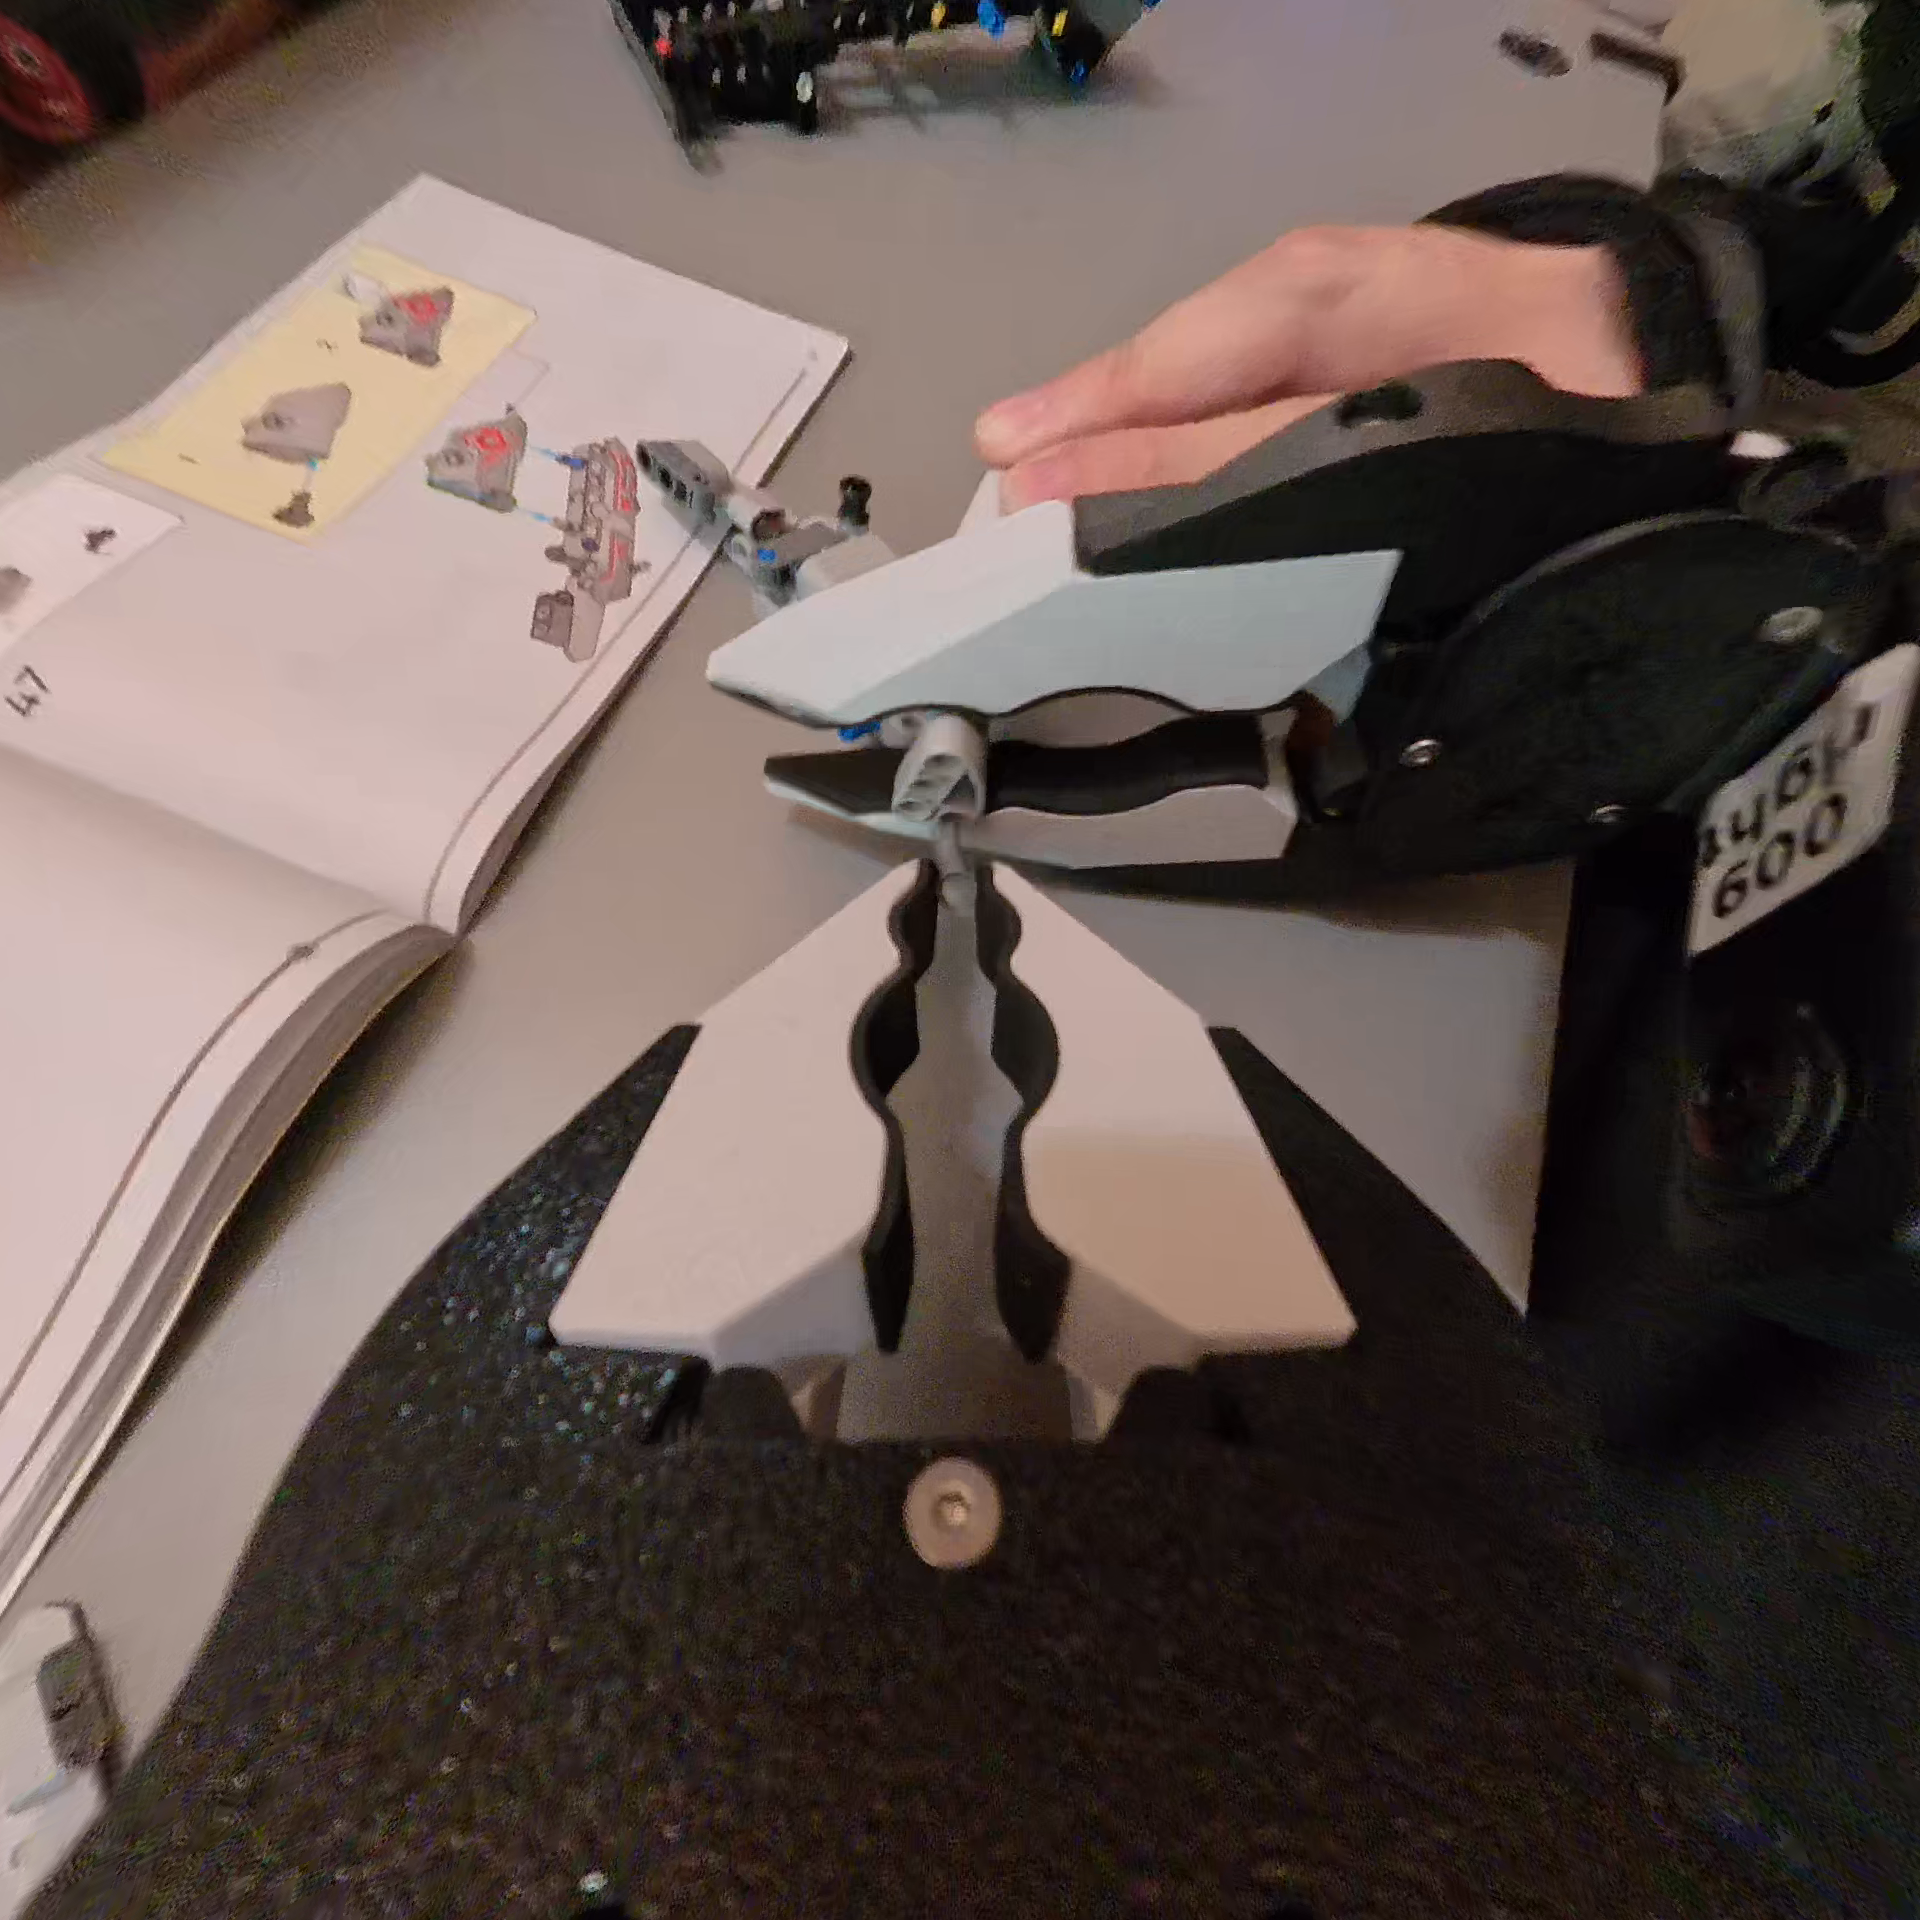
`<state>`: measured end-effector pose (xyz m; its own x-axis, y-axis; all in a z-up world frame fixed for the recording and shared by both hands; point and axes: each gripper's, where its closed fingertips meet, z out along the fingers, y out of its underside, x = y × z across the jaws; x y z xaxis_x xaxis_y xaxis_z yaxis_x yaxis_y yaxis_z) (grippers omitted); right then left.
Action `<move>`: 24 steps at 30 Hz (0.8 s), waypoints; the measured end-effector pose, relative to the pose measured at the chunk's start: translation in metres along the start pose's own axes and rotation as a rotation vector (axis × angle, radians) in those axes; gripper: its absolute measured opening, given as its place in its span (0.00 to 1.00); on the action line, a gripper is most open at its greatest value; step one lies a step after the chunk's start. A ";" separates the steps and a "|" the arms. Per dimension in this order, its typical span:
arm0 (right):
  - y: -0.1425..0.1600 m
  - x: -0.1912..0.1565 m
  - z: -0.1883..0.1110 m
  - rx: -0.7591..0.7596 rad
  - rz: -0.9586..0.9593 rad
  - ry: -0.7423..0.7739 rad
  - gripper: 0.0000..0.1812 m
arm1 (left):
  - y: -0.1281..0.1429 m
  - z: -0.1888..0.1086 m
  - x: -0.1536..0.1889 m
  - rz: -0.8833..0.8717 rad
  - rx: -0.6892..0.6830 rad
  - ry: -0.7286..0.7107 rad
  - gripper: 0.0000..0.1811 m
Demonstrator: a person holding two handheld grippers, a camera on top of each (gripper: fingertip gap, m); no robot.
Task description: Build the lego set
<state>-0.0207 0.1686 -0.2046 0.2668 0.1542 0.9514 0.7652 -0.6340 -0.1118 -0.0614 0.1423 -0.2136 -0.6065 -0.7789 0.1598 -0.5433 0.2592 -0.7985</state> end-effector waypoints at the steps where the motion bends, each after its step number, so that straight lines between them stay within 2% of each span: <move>1: 0.000 0.000 0.000 -0.006 -0.027 0.010 0.12 | 0.007 0.001 -0.002 0.004 -0.044 -0.002 0.03; 2: -0.002 0.001 -0.001 0.001 -0.040 0.021 0.12 | 0.016 0.004 0.000 0.006 -0.105 0.019 0.03; 5: 0.001 0.002 -0.001 -0.011 -0.016 0.022 0.12 | 0.018 0.005 0.001 0.044 -0.117 0.023 0.03; 9: 0.005 0.002 0.000 -0.021 0.033 0.010 0.12 | 0.020 0.003 0.014 0.086 -0.128 0.120 0.03; 11: 0.007 0.001 0.000 -0.026 0.052 -0.005 0.12 | 0.023 0.000 0.019 0.110 -0.127 0.150 0.08; 16: 0.008 0.000 0.000 -0.027 0.080 -0.013 0.12 | 0.018 -0.004 0.019 0.159 -0.081 0.112 0.11; 24: 0.010 0.000 -0.002 -0.024 0.097 -0.015 0.12 | 0.024 -0.003 0.017 0.091 -0.092 -0.090 0.17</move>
<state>-0.0137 0.1608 -0.2049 0.3482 0.1021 0.9319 0.7208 -0.6647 -0.1965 -0.0862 0.1375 -0.2283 -0.6035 -0.7967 0.0333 -0.5418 0.3790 -0.7502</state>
